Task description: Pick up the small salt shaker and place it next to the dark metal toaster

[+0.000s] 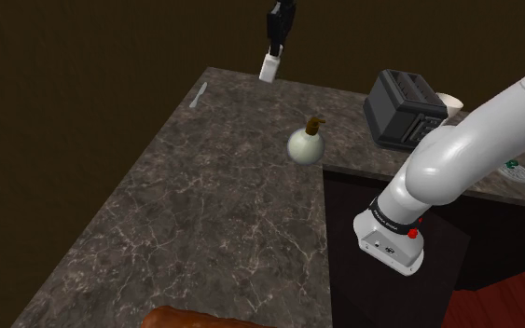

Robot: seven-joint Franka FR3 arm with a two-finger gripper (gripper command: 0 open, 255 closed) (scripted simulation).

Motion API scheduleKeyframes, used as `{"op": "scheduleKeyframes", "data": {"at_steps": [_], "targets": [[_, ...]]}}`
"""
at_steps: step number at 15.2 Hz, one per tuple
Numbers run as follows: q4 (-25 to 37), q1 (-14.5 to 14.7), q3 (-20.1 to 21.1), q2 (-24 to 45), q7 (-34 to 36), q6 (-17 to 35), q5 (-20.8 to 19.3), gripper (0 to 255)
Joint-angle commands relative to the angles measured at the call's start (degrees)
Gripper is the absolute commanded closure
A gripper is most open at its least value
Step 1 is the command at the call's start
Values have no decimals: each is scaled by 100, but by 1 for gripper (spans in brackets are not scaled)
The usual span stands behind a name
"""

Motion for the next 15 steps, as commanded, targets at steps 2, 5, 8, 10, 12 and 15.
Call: {"op": "scheduleKeyframes", "data": {"at_steps": [2,5,8,10,12,15], "targets": [[-59,-29,-68,-167,-94,-112,-1,255],[-570,-105,-272,-728,-380,-170,-25,255],[-1015,-181,-492,-1262,-665,-267,-95,255],[-1276,-237,-643,-1604,-856,-352,-166,255],[-1509,-296,-802,-1934,-1048,-450,-257,255],[-1809,-396,-1048,-2404,-1344,-619,-426,255]]}}
